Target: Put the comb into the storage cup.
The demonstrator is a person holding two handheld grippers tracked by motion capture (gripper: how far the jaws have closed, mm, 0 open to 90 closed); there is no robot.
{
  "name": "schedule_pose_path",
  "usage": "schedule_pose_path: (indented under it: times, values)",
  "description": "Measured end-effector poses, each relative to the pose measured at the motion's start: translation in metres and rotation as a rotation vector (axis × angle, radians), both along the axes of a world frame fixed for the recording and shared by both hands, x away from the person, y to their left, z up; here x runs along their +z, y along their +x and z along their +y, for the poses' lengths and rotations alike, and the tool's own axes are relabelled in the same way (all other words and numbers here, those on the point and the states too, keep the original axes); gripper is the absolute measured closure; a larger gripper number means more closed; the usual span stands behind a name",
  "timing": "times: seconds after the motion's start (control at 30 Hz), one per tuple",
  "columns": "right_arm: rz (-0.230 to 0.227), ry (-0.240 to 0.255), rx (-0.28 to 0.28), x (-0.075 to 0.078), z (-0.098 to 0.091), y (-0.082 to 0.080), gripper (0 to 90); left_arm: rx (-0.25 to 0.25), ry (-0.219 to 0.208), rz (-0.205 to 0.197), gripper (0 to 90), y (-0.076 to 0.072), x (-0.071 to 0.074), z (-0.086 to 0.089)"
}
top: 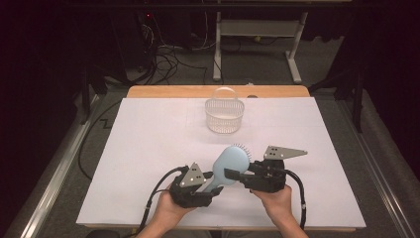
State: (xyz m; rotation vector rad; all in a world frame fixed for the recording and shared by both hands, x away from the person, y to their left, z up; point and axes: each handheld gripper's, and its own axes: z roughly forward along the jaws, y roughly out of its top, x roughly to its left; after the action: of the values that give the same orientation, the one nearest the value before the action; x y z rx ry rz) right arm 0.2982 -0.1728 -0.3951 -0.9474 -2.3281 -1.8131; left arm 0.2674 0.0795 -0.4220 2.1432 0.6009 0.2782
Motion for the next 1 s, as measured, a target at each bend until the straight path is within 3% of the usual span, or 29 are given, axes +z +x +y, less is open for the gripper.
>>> schedule_pose_path:
  times: [0.2, 0.5, 0.7, 1.0]
  values:
    - [-0.006, -0.016, -0.001, 0.001, 0.001, -0.001, 57.8, -0.011, -0.018, -0.014, 38.6, -0.001, 0.0, 0.001]
    - [-0.007, -0.027, 0.0, 0.0, 0.002, -0.002, 57.8, -0.018, -0.06, 0.005, 31.0, 0.001, 0.001, 0.006]
    - [-0.008, -0.02, -0.012, 0.002, -0.002, -0.002, 57.7, -0.018, -0.06, 0.025, 23.5, 0.003, 0.001, 0.008]
    - [-0.016, -0.029, -0.02, 0.006, -0.003, -0.003, 57.5, -0.008, -0.069, 0.034, 20.9, 0.007, 0.0, 0.012]
